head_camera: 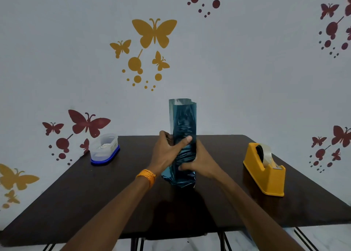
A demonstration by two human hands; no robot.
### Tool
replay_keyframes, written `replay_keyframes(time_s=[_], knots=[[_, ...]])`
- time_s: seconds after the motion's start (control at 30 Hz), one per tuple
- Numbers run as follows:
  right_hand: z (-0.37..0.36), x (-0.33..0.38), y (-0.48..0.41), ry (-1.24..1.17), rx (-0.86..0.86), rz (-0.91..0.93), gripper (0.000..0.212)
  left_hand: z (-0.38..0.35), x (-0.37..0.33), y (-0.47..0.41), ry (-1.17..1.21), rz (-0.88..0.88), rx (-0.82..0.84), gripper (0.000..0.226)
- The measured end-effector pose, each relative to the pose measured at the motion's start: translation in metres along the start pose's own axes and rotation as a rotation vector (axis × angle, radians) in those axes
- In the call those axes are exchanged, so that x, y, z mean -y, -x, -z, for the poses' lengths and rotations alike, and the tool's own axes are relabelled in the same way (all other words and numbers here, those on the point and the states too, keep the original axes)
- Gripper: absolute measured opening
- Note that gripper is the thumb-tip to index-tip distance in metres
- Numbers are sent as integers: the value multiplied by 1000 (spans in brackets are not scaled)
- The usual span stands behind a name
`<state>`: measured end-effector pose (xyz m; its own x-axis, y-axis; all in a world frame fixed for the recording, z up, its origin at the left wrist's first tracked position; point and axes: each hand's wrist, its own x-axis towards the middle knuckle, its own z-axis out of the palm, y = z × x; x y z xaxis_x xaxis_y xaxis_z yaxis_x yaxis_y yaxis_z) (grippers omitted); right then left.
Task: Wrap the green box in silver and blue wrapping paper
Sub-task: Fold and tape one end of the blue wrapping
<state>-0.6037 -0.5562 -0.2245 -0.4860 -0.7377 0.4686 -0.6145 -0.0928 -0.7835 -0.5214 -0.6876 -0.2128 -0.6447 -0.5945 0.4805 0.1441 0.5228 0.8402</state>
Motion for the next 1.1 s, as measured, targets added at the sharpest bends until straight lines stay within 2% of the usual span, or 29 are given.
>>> replay_keyframes(time_s=[0.03,0.17,0.23,0.33,0.37,0.47,0.53,0.6,0.67,0.73,0.9,0.97,1.1], knots=[[-1,-3,1,3,-50,8,65,1,-1,1,30,22,47,66],[-6,-6,-3,62,-454,-47,81,6,-5,3,116,23,260,48],[-8,-5,-8,131,-494,-104,89,9,-5,1,100,-26,224,35],[-1,-6,-15,180,-428,-179,87,19,-3,-6,87,-110,-7,12],[4,-9,-17,129,-384,-189,81,23,-1,-8,87,-123,-71,14],[23,-13,-22,-71,-190,-173,64,35,6,-15,83,-122,-142,51],[36,-17,-28,-177,-97,-182,60,39,10,-20,124,-65,-61,77],[43,-22,-32,-212,-65,-180,53,40,13,-23,163,-2,66,93],[46,-24,-34,-161,-34,-184,51,36,16,-24,222,46,173,92],[43,-27,-32,-107,-11,-165,58,28,21,-26,236,45,207,81],[32,-28,-23,10,-189,-64,70,12,24,-20,193,7,89,74],[30,-31,-26,-55,-259,-93,75,12,18,-13,161,-25,27,73],[30,-26,-32,-211,-220,-173,43,24,17,-6,86,-79,-19,78]])
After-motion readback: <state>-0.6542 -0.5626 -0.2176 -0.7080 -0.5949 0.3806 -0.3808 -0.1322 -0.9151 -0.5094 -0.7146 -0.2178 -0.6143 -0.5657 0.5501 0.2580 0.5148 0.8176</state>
